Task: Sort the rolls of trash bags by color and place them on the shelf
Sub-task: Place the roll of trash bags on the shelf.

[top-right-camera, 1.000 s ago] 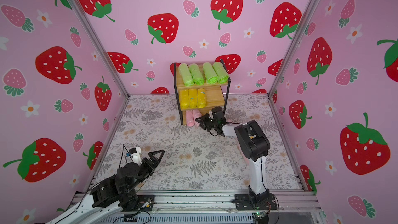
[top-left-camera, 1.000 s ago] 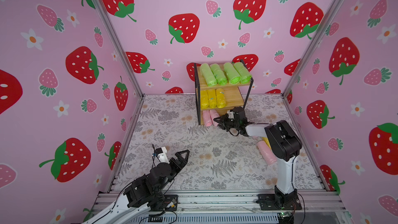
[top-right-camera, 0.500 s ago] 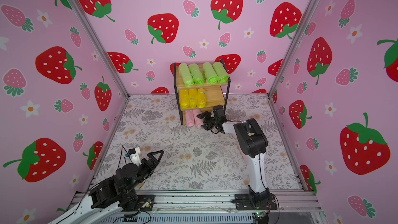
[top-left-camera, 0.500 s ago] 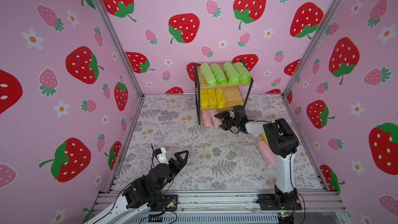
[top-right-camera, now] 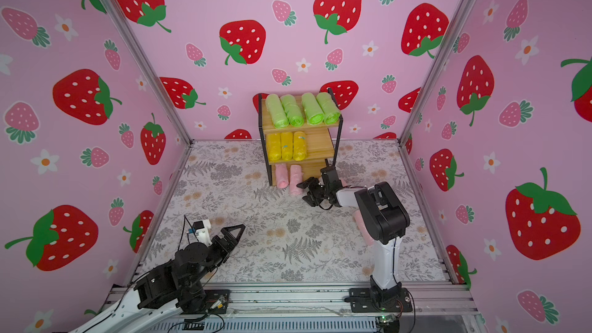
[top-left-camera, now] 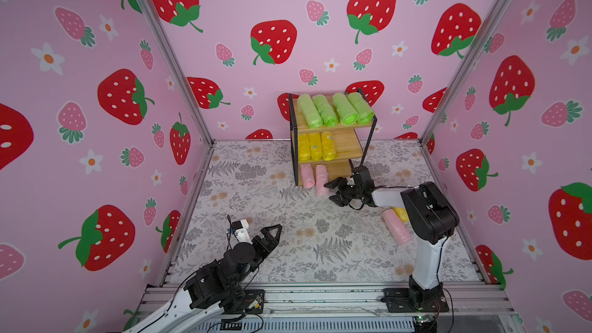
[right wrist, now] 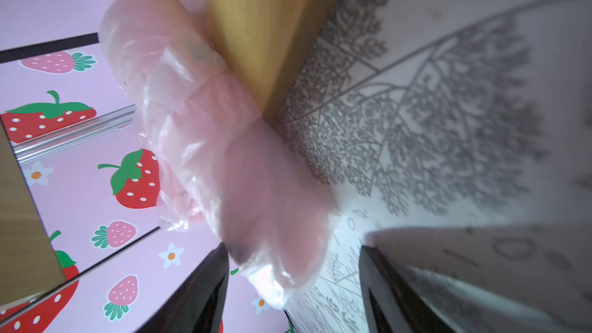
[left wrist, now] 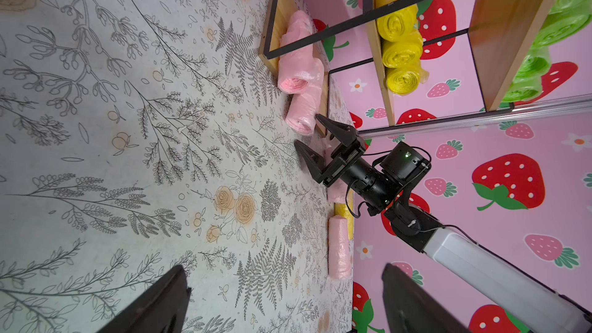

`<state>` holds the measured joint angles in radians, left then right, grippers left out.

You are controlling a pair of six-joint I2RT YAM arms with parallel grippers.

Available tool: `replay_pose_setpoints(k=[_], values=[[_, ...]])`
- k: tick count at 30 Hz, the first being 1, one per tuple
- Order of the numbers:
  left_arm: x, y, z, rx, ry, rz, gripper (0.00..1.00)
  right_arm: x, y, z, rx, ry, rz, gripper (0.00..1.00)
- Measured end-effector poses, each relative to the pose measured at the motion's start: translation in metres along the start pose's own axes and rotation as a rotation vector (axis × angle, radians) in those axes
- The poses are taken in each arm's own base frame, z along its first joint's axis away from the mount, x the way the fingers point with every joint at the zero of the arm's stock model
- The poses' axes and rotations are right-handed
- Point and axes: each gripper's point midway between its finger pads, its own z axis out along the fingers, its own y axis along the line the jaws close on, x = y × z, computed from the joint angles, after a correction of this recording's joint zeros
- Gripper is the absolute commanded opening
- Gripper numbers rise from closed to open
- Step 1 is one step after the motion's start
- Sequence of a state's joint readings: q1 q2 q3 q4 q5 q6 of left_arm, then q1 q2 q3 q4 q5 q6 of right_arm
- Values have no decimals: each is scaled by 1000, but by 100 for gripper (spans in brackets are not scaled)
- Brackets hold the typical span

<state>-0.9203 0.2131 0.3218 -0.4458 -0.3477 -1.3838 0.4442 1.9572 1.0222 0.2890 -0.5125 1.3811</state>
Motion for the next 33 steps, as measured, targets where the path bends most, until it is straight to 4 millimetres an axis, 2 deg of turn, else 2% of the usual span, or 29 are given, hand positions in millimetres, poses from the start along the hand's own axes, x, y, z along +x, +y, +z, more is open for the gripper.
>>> replay_pose_setpoints(k=[5, 11, 15, 18, 21, 25, 33], values=[[0, 0, 0, 0, 0, 0, 97, 4, -3, -8, 29, 1, -30, 69], [0, 0, 0, 0, 0, -1, 97, 24, -4, -25, 35, -14, -71, 63], [0, -1, 1, 2, 0, -2, 97, 44, -18, -22, 21, 5, -71, 42], [1, -1, 2, 2, 2, -2, 97, 52, -31, -12, 34, 21, -45, 35], [2, -1, 2, 2, 8, -1, 97, 49, -33, -3, 15, 20, -29, 29], [2, -1, 1, 5, 7, -2, 97, 39, -24, 8, -33, -4, -1, 16], [-1, 3, -6, 8, 2, -2, 98, 19, -7, 28, -109, -55, 53, 9]])
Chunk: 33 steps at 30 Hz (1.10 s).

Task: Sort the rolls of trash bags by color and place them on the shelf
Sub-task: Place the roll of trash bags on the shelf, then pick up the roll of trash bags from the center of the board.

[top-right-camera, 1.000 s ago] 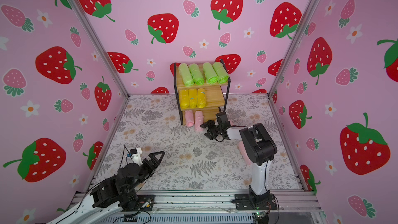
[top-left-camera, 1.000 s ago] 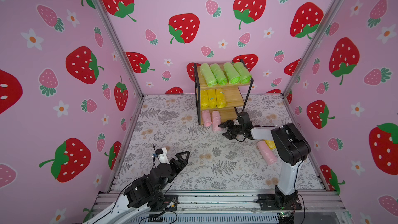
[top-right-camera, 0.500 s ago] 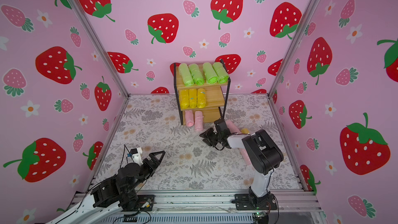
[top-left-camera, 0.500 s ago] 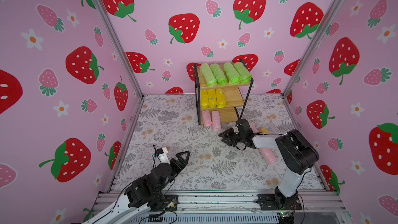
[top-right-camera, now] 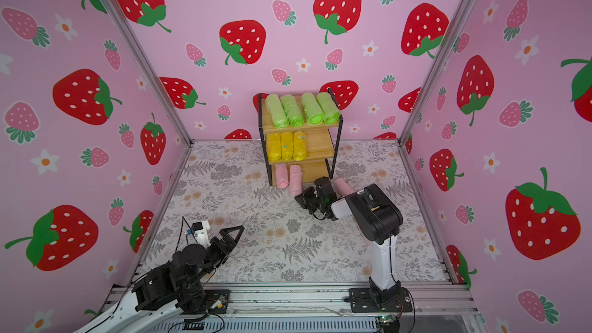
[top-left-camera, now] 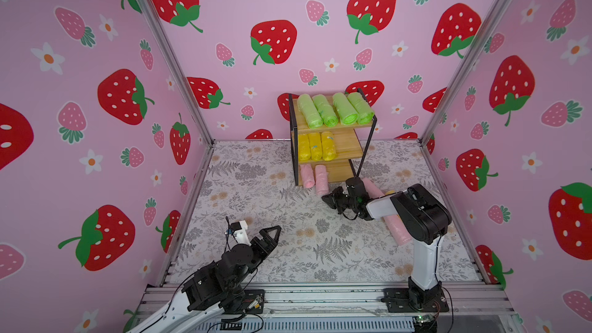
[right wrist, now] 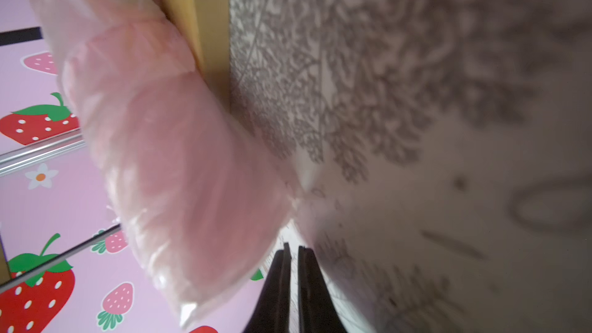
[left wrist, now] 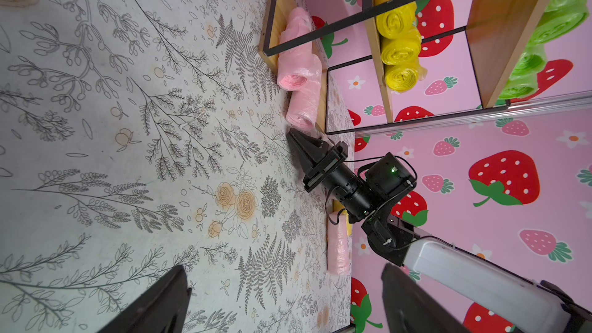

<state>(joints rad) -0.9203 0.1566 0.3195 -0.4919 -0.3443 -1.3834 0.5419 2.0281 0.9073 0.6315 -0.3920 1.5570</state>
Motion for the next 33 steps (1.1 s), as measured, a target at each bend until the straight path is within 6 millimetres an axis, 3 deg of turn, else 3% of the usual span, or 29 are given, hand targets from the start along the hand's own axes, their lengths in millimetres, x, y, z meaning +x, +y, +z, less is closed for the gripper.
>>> replay_pose_setpoints(k=[7, 10, 14, 17, 21, 26, 33], values=[[-3, 3, -2, -7, -13, 21, 98, -14, 24, 11, -56, -25, 9, 11], [-2, 7, -2, -22, -10, 39, 98, -21, 35, 13, -75, -38, 9, 16], [-1, 9, -2, -41, -6, 64, 98, -33, 44, 13, -84, -59, 16, 32], [-1, 9, -2, -40, -5, 67, 98, -36, 47, 13, -85, -62, 19, 50], [-1, 9, -2, -42, -3, 70, 98, -35, 40, 12, -60, -51, 13, 56], [1, 10, 1, -54, 7, 72, 98, -22, 23, -15, 45, -47, -40, 58], [10, 6, 7, -54, 46, 64, 98, -3, 34, -68, 121, -45, -228, 61]])
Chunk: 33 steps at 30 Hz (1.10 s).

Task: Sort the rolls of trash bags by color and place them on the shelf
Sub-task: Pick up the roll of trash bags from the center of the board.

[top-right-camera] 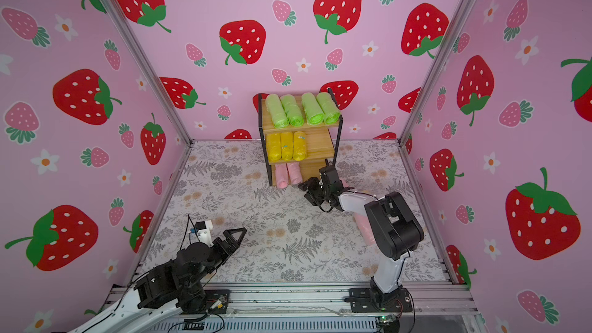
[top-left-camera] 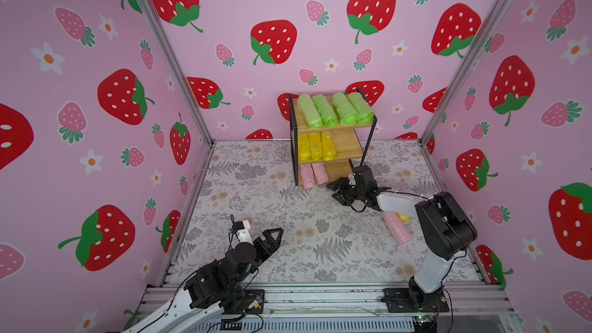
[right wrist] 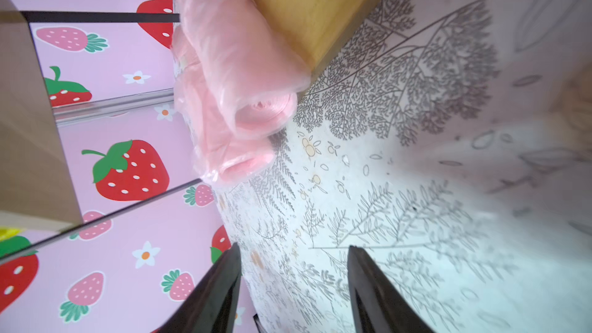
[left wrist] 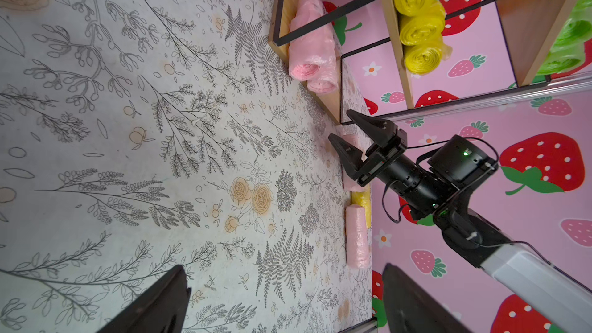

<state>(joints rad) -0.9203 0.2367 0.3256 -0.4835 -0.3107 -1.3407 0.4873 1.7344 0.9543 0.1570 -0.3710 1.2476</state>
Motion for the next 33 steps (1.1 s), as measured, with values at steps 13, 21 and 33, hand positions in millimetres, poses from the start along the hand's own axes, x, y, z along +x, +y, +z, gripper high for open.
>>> replay_pose_setpoints(k=[13, 21, 33], values=[[5, -6, 0, 26, 29, -6, 98, -47, -24, -91, 500, -157, -463, 97], [1, -14, -4, 72, 19, -34, 98, -80, -60, -121, 724, -156, -606, 94], [0, -16, -6, 86, 16, -52, 98, -98, -99, -104, 840, -42, -732, 92]])
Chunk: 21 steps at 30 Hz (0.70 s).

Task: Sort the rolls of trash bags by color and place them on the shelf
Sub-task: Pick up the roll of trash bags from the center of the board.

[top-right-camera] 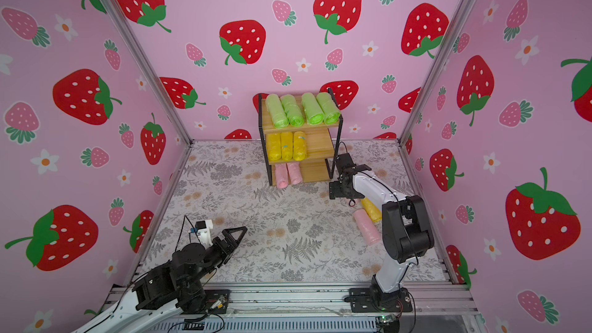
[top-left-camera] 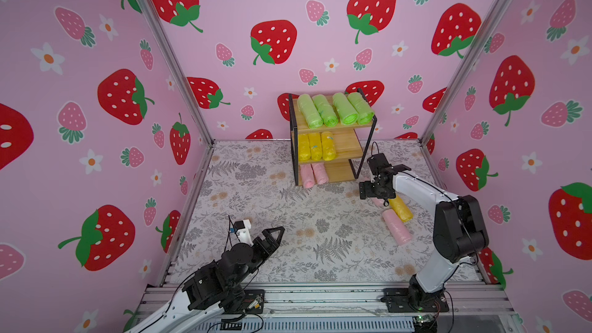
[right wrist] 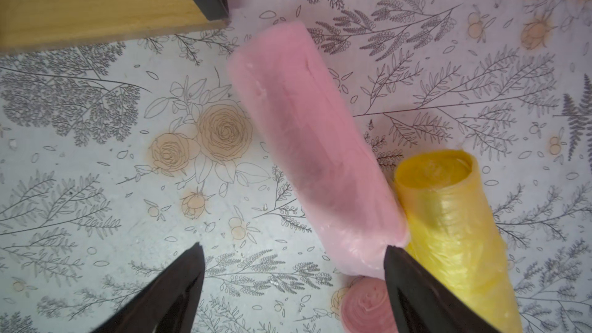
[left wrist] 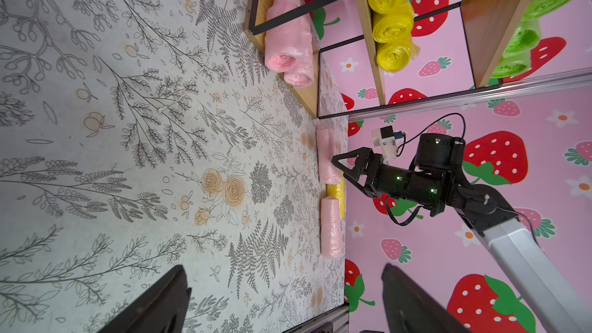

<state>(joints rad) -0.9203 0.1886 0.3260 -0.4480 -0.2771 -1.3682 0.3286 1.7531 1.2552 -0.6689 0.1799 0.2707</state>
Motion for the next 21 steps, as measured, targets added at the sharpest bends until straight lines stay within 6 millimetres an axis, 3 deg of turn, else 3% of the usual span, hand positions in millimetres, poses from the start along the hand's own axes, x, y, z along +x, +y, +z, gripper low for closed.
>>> replay_pose_setpoints(k=[7, 21], values=[[2, 3, 3, -23, 4, -3, 98, -1, -6, 23, 16, 45, -19, 88], [9, 5, 21, -71, 23, 12, 98, 5, 1, 40, -13, 94, -28, 74]])
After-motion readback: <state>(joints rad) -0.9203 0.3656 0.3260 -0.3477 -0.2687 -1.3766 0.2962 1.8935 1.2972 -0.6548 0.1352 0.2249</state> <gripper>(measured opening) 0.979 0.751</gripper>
